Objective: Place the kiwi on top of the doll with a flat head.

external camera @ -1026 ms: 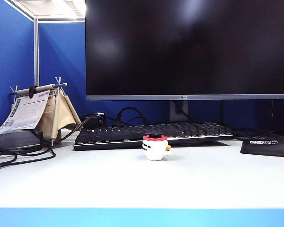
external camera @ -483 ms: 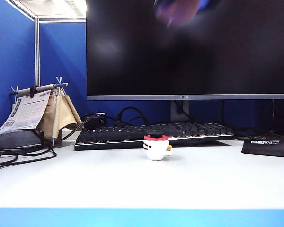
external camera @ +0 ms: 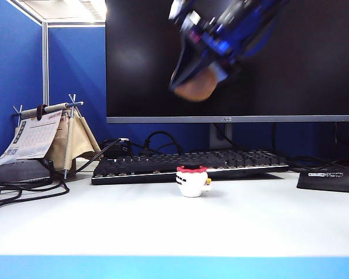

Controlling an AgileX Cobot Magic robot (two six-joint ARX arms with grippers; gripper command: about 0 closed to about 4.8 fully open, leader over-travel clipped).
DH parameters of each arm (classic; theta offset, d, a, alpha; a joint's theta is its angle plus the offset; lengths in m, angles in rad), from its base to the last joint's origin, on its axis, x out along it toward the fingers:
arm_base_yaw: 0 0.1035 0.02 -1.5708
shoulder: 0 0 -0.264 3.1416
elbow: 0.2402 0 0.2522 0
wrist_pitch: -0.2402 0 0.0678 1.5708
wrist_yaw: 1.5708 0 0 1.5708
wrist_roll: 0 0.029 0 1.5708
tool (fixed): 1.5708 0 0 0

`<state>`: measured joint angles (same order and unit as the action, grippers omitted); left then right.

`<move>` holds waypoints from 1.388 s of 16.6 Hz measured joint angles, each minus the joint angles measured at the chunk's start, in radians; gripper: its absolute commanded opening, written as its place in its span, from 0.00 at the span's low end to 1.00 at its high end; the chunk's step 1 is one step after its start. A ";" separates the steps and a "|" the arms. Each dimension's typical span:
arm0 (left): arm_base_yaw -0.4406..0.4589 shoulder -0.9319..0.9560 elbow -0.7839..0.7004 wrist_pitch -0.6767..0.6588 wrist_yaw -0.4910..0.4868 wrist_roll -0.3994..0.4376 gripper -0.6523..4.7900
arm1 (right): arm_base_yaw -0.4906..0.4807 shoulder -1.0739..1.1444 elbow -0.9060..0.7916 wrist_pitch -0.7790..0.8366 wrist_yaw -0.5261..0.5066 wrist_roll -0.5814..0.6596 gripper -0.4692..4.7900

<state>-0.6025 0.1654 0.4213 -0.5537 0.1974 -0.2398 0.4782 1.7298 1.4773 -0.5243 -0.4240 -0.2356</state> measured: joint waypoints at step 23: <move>0.000 0.000 0.000 -0.001 -0.003 0.017 0.74 | -0.004 0.293 0.180 -0.154 0.073 -0.050 0.17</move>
<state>-0.6025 0.1654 0.4210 -0.5549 0.1947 -0.2230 0.4744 2.0224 1.6573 -0.6788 -0.3508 -0.2859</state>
